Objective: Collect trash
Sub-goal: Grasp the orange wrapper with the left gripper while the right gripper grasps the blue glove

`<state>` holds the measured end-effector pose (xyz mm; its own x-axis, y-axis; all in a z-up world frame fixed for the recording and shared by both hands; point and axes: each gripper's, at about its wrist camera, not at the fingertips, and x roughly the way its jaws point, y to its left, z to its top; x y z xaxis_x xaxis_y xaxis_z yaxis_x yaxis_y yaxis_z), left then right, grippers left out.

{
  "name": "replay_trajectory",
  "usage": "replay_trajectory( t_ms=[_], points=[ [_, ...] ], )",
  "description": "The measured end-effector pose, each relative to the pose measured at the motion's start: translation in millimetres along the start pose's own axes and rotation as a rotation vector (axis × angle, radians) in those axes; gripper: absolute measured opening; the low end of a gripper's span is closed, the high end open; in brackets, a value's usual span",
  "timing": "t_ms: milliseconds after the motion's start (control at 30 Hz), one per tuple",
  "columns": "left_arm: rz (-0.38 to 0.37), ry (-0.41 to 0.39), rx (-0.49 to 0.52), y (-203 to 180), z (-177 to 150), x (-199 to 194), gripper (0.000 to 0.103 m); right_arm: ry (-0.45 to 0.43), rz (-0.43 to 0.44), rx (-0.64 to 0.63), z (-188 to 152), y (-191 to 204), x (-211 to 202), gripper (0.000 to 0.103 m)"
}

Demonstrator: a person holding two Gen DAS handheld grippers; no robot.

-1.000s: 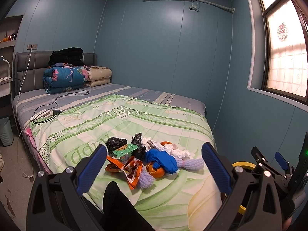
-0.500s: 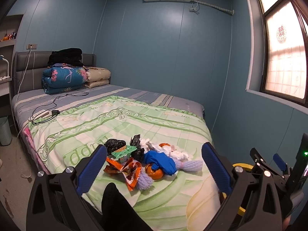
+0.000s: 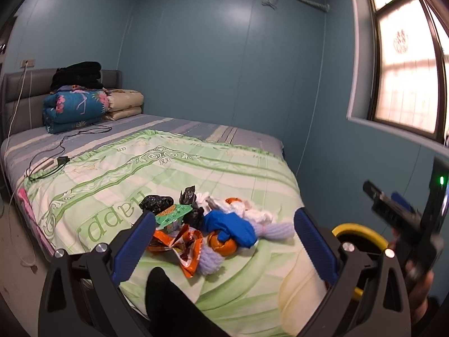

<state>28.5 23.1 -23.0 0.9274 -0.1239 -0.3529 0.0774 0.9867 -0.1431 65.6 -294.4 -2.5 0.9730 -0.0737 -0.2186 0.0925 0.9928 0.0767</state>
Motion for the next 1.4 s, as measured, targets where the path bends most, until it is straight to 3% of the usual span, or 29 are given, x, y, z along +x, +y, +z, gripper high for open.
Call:
replay_trajectory(
  t_ms=[167, 333, 433, 633, 733, 967, 1133, 1400],
  points=[
    [-0.007, 0.067, 0.022, 18.8, -11.1, 19.8, 0.095, 0.032, 0.020, -0.058, -6.9, 12.0, 18.0, 0.095],
    [-0.045, 0.191, -0.112, 61.3, -22.0, 46.6, 0.095, 0.088, 0.093, -0.150, -22.8, 33.9, 33.3, 0.095],
    [-0.067, 0.227, -0.168, 79.0, -24.3, 57.6, 0.095, 0.124, 0.141, -0.194, -34.6, 49.1, 42.9, 0.095],
    [-0.011, 0.253, -0.116, 95.6, -20.6, 82.5, 0.095, 0.232, 0.258, -0.215, -51.4, 75.7, 70.0, 0.095],
    [-0.026, 0.301, -0.170, 112.0, -20.7, 104.4, 0.095, 0.292, 0.304, -0.222, -60.1, 91.8, 85.5, 0.095],
    [0.028, 0.400, -0.253, 132.2, -38.5, 149.6, 0.095, 0.365, 0.409, -0.265, -76.2, 127.2, 108.9, 0.095],
    [0.030, 0.430, -0.314, 146.8, -49.3, 164.9, 0.095, 0.376, 0.455, -0.307, -80.3, 145.8, 117.3, 0.094],
    [0.039, 0.441, -0.332, 155.8, -53.1, 186.9, 0.095, 0.418, 0.463, -0.336, -80.9, 162.9, 137.8, 0.081]
  ],
)
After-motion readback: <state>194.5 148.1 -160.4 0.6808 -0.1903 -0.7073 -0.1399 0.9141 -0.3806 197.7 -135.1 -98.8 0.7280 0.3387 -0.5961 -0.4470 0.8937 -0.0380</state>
